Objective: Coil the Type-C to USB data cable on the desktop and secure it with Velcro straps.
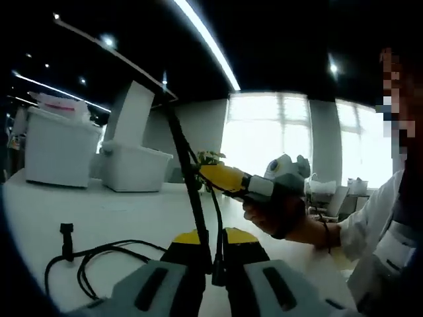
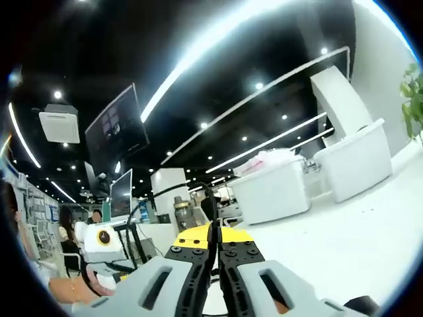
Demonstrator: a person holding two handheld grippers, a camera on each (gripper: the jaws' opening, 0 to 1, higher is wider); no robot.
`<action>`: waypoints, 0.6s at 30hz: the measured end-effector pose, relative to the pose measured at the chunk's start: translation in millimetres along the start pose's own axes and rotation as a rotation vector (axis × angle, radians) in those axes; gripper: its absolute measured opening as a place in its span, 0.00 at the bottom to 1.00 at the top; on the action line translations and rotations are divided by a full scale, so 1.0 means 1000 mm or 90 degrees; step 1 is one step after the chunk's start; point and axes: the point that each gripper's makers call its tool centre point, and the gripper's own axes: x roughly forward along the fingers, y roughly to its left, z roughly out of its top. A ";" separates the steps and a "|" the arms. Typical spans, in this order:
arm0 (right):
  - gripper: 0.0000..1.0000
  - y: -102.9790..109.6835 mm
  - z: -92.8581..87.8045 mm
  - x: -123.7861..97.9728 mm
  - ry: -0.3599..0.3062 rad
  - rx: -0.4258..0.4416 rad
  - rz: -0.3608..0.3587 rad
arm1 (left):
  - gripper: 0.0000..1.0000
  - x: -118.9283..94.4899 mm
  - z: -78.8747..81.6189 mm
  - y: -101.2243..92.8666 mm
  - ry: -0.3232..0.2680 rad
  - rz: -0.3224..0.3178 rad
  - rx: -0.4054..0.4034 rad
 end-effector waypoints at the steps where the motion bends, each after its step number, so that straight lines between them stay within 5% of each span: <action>1: 0.13 -0.007 -0.007 -0.001 0.031 0.015 -0.002 | 0.10 -0.005 0.008 0.009 -0.021 0.026 -0.002; 5: 0.17 -0.021 -0.054 -0.006 0.172 0.077 0.007 | 0.10 -0.020 0.033 0.032 -0.088 0.069 -0.041; 6: 0.19 -0.020 -0.078 -0.009 0.236 0.146 0.014 | 0.10 -0.024 0.039 0.036 -0.102 0.073 -0.053; 9: 0.33 -0.005 -0.107 -0.010 0.299 0.308 0.054 | 0.10 -0.036 0.052 0.041 -0.136 0.079 -0.062; 11: 0.39 0.003 -0.123 -0.009 0.320 0.385 0.064 | 0.10 -0.039 0.057 0.038 -0.146 0.072 -0.062; 18: 0.35 0.004 -0.137 0.007 0.324 0.386 0.040 | 0.10 -0.027 0.061 -0.001 -0.144 -0.026 -0.069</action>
